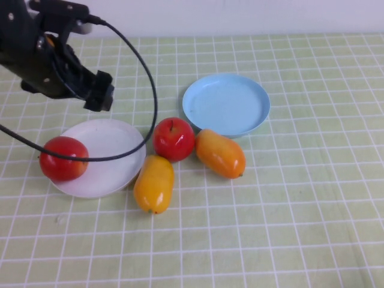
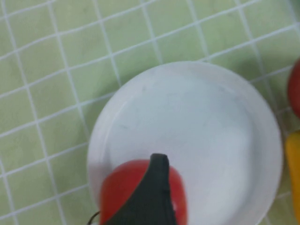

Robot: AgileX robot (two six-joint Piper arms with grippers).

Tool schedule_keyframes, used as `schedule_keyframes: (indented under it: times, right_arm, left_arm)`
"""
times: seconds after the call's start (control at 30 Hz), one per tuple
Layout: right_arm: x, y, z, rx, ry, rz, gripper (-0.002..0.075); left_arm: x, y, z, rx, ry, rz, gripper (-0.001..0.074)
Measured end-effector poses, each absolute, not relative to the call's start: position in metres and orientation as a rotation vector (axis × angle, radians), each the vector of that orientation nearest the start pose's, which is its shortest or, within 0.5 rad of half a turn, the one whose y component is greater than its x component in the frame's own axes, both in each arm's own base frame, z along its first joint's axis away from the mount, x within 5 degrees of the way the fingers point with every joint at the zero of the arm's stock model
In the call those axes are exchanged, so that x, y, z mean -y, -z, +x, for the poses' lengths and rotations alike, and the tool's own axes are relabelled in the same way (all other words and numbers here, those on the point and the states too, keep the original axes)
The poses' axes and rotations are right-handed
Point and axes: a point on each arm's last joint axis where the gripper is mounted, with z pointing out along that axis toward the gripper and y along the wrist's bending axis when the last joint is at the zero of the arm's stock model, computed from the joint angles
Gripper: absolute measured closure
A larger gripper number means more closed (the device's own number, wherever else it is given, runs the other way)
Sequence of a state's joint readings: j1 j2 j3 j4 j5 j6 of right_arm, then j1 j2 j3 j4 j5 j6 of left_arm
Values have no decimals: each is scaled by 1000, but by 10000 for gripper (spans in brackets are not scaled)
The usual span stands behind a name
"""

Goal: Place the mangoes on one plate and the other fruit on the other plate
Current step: Put one type of fruit in the left plate

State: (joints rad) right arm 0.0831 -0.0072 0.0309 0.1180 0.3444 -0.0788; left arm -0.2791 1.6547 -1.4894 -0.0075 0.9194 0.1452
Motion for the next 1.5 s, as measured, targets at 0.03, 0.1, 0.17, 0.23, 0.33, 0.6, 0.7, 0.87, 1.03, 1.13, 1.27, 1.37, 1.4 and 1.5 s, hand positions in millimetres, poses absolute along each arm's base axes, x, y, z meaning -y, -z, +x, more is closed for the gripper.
schedule_keyframes:
  times: [0.03,0.1,0.17,0.23,0.33,0.6,0.7,0.87,1.03,1.13,1.27,1.37,1.4,1.5]
  right_arm:
    - [-8,-172,53,-1849,-117,-75,743]
    - [-8,-172,53,-1849,-117,-75,743]
    - [-8,-172,53,-1849,-117,-75,743]
    - [-8,-172,53,-1849,-117,-75,742]
    - [-8,-172,53,-1849,-117,-75,743]
    - [-8,-172,53,-1849,-117,-75,742]
    - [-8,-172,53,-1849,-117,-75,743]
    - [-8,-172,53,-1849,-117,-75,742]
    - [-8,-172,53,-1849,-117,-75,743]
    - [-8,-172,53,-1849,-117,-75,743]
    - [-8,-172,53,-1849,-117,-75,743]
    - [-8,-172,53,-1849,-117,-75,742]
    - [-8,-172,53,-1849,-117,-75,743]
    - [-8,-172,53,-1849,-117,-75,742]
  left_arm:
    - [109,-328,347,-2498,79,586,66]
    - [128,-324,343,-2474,115,706,66]
    - [147,-318,342,-2434,163,806,66]
    - [167,-309,342,-2401,202,894,66]
    - [187,-290,343,-2402,224,978,66]
    - [202,-257,358,-2406,224,995,66]
    - [203,-256,362,-2380,222,980,66]
    - [206,-251,368,-2379,221,977,66]
    - [209,-245,373,-2389,221,981,66]
    - [210,-243,376,-2387,221,980,66]
    - [210,-236,378,-2404,219,983,66]
    - [208,-231,381,-2422,215,974,66]
    - [206,-228,383,-2427,211,968,66]
    - [205,-221,386,-2443,206,966,66]
